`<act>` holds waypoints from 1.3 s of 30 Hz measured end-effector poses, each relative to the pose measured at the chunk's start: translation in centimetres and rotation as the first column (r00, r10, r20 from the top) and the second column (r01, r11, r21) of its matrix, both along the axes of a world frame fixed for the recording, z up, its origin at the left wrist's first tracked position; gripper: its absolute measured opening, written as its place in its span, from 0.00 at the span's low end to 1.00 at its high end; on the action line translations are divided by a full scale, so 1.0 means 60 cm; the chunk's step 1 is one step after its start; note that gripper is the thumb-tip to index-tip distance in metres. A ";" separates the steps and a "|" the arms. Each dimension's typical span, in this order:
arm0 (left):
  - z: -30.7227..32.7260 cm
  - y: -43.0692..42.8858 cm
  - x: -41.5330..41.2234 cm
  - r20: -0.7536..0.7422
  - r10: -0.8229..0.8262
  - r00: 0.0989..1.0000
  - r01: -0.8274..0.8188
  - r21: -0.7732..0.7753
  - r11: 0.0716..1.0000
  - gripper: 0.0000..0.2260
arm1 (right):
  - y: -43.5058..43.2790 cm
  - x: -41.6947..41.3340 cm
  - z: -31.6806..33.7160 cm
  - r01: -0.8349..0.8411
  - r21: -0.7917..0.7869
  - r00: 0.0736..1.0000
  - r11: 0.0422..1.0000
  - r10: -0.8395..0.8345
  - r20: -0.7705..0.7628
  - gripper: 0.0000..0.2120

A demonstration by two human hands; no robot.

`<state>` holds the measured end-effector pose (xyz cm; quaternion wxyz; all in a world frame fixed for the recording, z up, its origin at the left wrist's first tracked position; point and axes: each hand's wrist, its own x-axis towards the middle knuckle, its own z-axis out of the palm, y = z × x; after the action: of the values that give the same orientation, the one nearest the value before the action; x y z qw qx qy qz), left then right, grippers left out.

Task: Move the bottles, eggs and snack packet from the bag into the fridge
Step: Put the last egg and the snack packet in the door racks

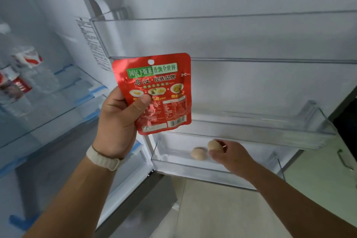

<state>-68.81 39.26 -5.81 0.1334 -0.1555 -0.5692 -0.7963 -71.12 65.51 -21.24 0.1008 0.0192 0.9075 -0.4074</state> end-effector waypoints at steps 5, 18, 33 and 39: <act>0.003 0.004 -0.040 -0.022 -0.041 0.999 0.042 0.038 0.998 0.12 | 0.004 -0.027 -0.018 -0.103 0.197 0.987 0.975 0.076 0.142 0.11; 0.004 -0.005 -0.075 -0.055 -0.017 0.998 0.010 -0.131 0.991 0.11 | -0.023 -0.076 -0.027 -0.429 0.303 0.881 0.851 0.320 0.350 0.14; 0.016 -0.011 -0.112 0.233 0.084 0.969 0.065 -0.568 0.820 0.13 | -0.026 -0.096 -0.088 -0.549 0.412 0.833 0.727 0.439 0.337 0.11; 0.018 0.001 -0.103 0.103 0.288 0.952 -0.148 -0.669 0.729 0.15 | -0.022 -0.101 -0.104 -0.554 0.439 0.833 0.707 0.466 0.298 0.12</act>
<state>-74.99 39.32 -4.75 0.1057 -0.0434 -0.8357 -0.5371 -77.16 64.17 -27.51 0.2757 -0.1735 0.9395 -0.1063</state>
